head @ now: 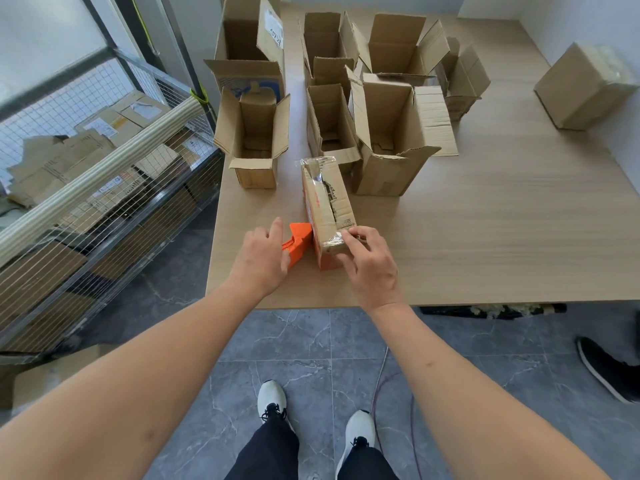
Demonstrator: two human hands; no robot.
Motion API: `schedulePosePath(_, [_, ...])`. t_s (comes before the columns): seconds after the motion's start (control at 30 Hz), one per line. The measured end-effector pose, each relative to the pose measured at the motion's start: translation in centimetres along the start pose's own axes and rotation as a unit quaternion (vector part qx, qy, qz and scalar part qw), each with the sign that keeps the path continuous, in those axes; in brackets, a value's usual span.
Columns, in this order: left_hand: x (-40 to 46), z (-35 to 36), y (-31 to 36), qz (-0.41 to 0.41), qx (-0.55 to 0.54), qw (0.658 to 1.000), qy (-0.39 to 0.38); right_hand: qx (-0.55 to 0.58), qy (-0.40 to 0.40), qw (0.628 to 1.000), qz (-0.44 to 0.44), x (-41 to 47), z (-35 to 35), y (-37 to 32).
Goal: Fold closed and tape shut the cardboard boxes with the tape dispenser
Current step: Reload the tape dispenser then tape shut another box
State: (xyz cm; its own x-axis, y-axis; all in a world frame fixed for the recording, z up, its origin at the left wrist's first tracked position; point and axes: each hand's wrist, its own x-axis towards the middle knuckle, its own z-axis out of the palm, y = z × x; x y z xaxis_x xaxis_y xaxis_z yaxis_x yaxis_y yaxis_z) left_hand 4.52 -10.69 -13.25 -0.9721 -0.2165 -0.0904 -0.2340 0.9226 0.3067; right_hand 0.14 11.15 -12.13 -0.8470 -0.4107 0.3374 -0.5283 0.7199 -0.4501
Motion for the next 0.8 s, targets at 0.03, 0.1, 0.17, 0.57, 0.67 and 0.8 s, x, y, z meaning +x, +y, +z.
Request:
schedulePosePath(0.03, [-0.1,-0.5,0.4,0.015,-0.008,0.999,0.036,0.004,0.001,1.000,-0.009,0.0,0.0,0.1])
schedulePosePath(0.1, [-0.3,-1.4,1.3,0.067,-0.036,0.993,0.095,0.012,0.001,1.000,-0.020,0.1,0.0,0.5])
schedulePosePath(0.17, [-0.3,-2.2,2.4,0.125,-0.071,0.983,0.115,0.023,0.008,1.000,-0.016,0.2,-0.2,0.7])
schedulePosePath(0.57, [-1.1,-1.2,7.3,0.248,-0.106,0.961,0.058,0.041,-0.078,0.996,0.026,-0.2,-3.2,3.2])
schedulePosePath(0.67, [-1.3,-1.0,8.4,0.265,-0.088,0.957,0.079,0.039,-0.100,0.994,0.039,-0.2,-4.4,4.3])
schedulePosePath(0.8, [-1.4,-0.8,9.4,0.238,-0.084,0.963,0.099,0.052,-0.112,0.992,-0.001,0.8,-5.3,4.6])
